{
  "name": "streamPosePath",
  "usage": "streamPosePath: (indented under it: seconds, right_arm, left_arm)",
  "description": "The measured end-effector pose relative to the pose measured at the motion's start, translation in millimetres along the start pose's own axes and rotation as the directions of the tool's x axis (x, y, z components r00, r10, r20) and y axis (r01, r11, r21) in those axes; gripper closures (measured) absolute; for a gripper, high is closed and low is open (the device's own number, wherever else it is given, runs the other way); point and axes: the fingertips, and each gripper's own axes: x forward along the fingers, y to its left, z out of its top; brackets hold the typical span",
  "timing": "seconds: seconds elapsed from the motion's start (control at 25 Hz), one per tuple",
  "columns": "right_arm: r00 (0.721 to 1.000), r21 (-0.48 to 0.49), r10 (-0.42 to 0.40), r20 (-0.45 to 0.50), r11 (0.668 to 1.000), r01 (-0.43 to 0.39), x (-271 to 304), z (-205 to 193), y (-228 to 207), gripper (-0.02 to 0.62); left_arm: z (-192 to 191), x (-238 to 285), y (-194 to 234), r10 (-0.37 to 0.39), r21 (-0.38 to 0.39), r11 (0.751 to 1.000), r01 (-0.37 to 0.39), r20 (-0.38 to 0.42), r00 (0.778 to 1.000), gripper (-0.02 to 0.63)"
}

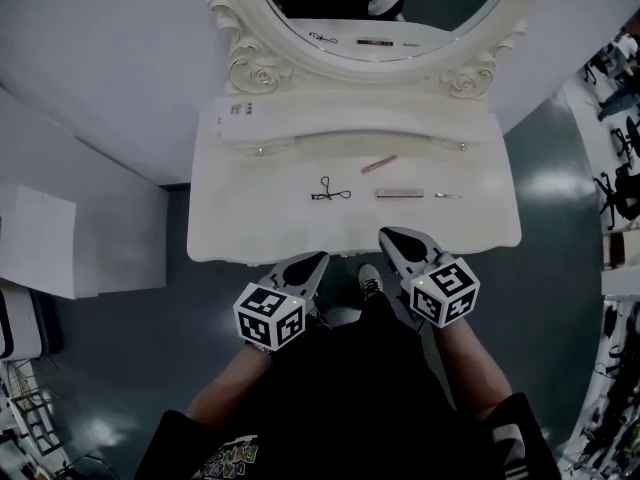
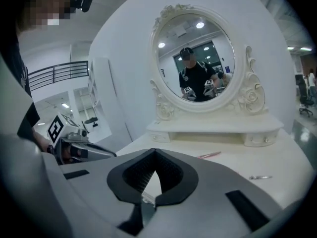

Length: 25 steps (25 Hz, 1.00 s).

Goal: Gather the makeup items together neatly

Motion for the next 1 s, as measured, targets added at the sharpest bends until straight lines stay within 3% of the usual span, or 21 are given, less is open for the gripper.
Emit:
streamPosePath:
  seconds: [0.24,0.56,0.76,0.92,1.0]
  right_arm:
    - [0.999,-0.051,-0.030,-0.020,0.998,0.029,3,20,-67,0.566]
    - [0.982,-0.256,0.014,-0.188,0.965,-0.062,47,21,-134,0.566]
    - [0.932,-0.438,0.022,-0.362,0.879,-0.191,90,4,-166,0.563]
    - [0.863,-0.541,0.009,-0.504,0.776,-0.324,122,-20,-185,0.558]
    - [0.822,-0.568,0.004,-0.570,0.720,-0.398,134,-33,-191,0.503]
  left_arm:
    - [6,24,0,0.038,-0.022,0.999,-0.038,0.004,0.999,0.598]
    - [11,51,3,0.096,-0.049,0.994,-0.096,0.000,0.995,0.598]
    - [9,63,10,0.144,-0.090,0.986,-0.143,0.002,0.990,0.598]
    - [10,74,17,0.181,-0.125,0.976,-0.178,0.015,0.983,0.598]
    - [10,78,21,0.202,-0.135,0.971,-0.197,0.019,0.979,0.598]
